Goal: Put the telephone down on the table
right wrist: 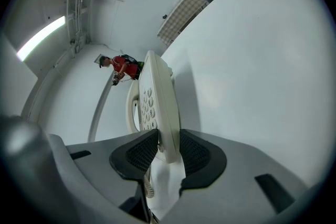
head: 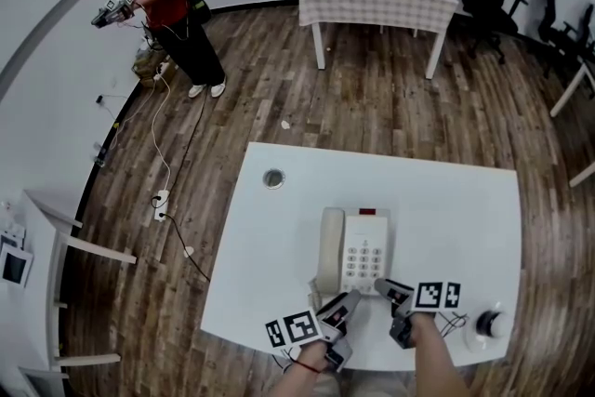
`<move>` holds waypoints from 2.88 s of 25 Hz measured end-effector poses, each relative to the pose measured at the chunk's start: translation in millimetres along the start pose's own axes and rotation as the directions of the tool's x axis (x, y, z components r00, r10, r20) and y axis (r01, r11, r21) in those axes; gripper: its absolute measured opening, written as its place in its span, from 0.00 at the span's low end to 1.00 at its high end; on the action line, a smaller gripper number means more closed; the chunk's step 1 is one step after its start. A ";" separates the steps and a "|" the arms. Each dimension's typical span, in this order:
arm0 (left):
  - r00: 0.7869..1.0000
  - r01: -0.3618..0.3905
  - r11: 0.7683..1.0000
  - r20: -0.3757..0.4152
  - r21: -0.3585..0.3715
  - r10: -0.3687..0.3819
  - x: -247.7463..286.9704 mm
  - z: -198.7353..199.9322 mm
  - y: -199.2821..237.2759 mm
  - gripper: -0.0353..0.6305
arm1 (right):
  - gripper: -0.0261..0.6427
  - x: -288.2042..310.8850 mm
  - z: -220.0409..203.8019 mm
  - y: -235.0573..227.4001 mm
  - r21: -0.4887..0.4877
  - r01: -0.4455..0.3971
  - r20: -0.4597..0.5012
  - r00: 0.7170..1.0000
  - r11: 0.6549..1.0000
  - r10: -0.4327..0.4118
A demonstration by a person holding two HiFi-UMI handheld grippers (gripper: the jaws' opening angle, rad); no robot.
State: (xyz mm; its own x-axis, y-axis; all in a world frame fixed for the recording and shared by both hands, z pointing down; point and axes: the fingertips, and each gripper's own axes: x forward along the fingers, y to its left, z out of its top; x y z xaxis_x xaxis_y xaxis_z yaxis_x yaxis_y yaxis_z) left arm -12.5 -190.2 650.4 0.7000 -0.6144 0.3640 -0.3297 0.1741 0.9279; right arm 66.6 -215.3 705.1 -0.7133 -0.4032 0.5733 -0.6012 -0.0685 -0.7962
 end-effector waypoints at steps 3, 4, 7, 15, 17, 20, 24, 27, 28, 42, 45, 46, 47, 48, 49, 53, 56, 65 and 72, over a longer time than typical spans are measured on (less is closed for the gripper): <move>0.997 0.069 0.997 -0.018 0.027 -0.069 -3.2 3.1 -20.9 0.34 | 0.26 3.7 0.9 -2.3 -0.006 -0.011 0.004 1.000 1.000 0.011; 0.996 0.086 0.996 -0.023 0.034 -0.085 -5.2 4.0 -26.5 0.34 | 0.26 4.6 0.3 -3.7 -0.002 -0.006 0.004 1.000 1.000 0.006; 0.993 0.117 0.991 -0.034 0.059 -0.116 -12.2 6.3 -40.3 0.33 | 0.26 6.1 -1.6 -9.2 0.008 0.028 0.006 1.000 1.000 -0.028; 0.988 0.150 0.983 -0.040 0.109 -0.147 -18.2 14.9 -59.3 0.28 | 0.21 6.3 -0.9 -15.5 0.005 0.059 0.020 0.998 0.998 -0.059; 0.988 0.151 0.982 -0.039 0.114 -0.147 -17.8 16.7 -61.2 0.25 | 0.21 6.7 -1.4 -15.4 -0.004 0.072 0.020 0.997 0.997 -0.072; 0.988 0.153 0.980 -0.038 0.125 -0.149 -17.5 18.6 -64.2 0.22 | 0.21 6.9 -1.2 -15.7 -0.021 0.090 0.018 0.996 0.996 -0.090; 0.986 0.166 0.969 -0.052 0.185 -0.159 -18.7 16.7 -71.9 0.19 | 0.21 7.8 -0.6 -15.5 -0.041 0.110 0.026 0.994 0.993 -0.108; 0.989 0.146 0.952 -0.064 0.269 -0.133 -22.1 15.3 -73.9 0.09 | 0.21 7.9 -0.7 -14.8 -0.050 0.123 0.032 0.992 0.991 -0.122; 0.990 0.138 0.943 -0.065 0.302 -0.124 -23.6 15.4 -74.5 0.08 | 0.21 8.0 -0.8 -14.7 -0.054 0.128 0.035 0.991 0.990 -0.126; 0.996 0.071 0.800 -0.092 0.596 -0.020 -33.1 6.5 -81.0 0.05 | 0.20 -3.5 3.3 -17.5 -0.119 0.179 0.058 0.983 0.977 -0.173; 0.995 0.072 0.795 -0.094 0.602 -0.019 -34.4 7.7 -80.7 0.05 | 0.17 -10.6 5.5 -10.7 -0.185 0.188 0.072 0.982 0.965 -0.177; 0.995 0.072 0.794 -0.095 0.604 -0.017 -35.1 8.5 -80.6 0.05 | 0.16 -12.5 5.7 -6.7 -0.209 0.187 0.077 0.982 0.960 -0.174; 0.995 0.071 0.793 -0.096 0.606 -0.016 -35.8 9.3 -80.4 0.05 | 0.15 -14.3 5.6 -1.9 -0.228 0.182 0.083 0.982 0.956 -0.167; 0.995 0.070 0.792 -0.096 0.606 -0.014 -36.3 9.8 -80.2 0.05 | 0.15 -16.0 5.4 3.0 -0.243 0.173 0.088 0.984 0.955 -0.155; 0.995 0.069 0.792 -0.097 0.606 -0.013 -36.5 9.9 -79.9 0.05 | 0.15 -17.4 4.8 7.8 -0.255 0.161 0.091 0.986 0.954 -0.142; 0.995 0.073 0.788 -0.098 0.612 -0.016 -37.1 10.5 -81.7 0.05 | 0.14 -22.1 1.5 31.6 -0.329 0.103 0.086 0.993 0.939 -0.079; 0.995 0.075 0.775 -0.104 0.628 -0.012 -38.0 9.7 -85.1 0.05 | 0.14 -29.9 1.2 52.8 -0.416 0.051 0.092 0.996 0.908 -0.014; 0.991 0.084 0.725 -0.132 0.684 0.010 -39.9 -1.0 -90.2 0.05 | 0.13 -61.8 -5.7 105.0 -0.599 -0.063 0.118 0.979 0.799 0.166; 0.991 0.114 0.645 -0.128 0.756 -0.026 -42.2 -7.4 -104.6 0.05 | 0.13 -87.2 -16.1 135.7 -0.688 -0.107 0.143 0.950 0.718 0.279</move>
State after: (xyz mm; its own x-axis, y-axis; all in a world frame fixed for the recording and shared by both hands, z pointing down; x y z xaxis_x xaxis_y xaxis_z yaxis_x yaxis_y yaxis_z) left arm -2.9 -176.8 538.5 0.7835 -0.5152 0.3473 -0.6114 -0.5397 0.5787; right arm 41.4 -174.7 550.1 -0.7934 -0.5325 0.2949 -0.6031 0.6215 -0.5000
